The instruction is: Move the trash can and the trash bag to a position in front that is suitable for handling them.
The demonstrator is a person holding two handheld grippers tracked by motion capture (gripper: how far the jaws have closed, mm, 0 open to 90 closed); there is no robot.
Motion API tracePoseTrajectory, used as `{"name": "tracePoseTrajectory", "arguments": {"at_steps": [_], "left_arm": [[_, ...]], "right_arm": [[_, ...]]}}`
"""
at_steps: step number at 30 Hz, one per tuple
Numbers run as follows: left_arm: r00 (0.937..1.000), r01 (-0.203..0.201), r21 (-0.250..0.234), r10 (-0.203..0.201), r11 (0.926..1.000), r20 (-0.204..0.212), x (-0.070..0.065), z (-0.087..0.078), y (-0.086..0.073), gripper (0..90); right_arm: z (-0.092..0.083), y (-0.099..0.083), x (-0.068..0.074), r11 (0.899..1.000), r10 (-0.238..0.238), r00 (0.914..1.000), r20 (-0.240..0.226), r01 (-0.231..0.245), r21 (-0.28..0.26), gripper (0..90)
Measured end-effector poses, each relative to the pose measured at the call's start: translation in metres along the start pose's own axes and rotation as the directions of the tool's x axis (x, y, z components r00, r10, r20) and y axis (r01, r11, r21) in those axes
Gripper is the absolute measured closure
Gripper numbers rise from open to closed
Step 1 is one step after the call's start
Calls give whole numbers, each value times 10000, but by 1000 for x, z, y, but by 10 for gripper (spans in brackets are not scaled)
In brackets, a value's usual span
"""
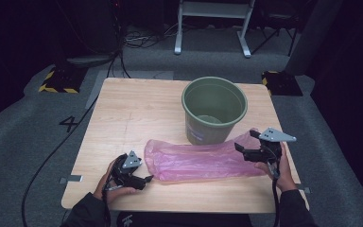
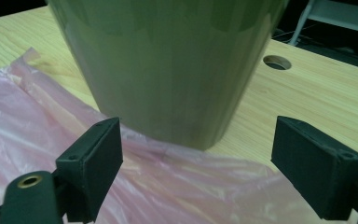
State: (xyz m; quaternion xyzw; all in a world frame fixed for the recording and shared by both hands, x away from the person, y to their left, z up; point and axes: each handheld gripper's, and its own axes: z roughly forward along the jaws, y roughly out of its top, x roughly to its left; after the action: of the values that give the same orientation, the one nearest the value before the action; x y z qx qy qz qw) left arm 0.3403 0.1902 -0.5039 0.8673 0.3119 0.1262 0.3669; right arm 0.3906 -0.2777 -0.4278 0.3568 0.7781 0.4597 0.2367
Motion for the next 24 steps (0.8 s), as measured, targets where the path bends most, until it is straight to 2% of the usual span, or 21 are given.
{"name": "tracePoseTrajectory", "arguments": {"at_steps": [9,11,16,24], "left_arm": [[10000,2,2,-2,10000,-2,0,0,0,168],[10000,0,2,0,10000,-4,0,0,0,168],[10000,1,0,-1,10000,-3,0,0,0,168],[10000,0,1,0,10000,-6,0,0,0,168]], "right_arm": [[18,6,-1,9999,-66,9997,-252,68,92,164],[23,8,-2,9998,-199,9983,-544,194,-101,162],[29,12,-2,9998,-196,9967,-794,193,-54,157],[39,19,-4,9999,-131,9959,-900,134,30,156]]}}
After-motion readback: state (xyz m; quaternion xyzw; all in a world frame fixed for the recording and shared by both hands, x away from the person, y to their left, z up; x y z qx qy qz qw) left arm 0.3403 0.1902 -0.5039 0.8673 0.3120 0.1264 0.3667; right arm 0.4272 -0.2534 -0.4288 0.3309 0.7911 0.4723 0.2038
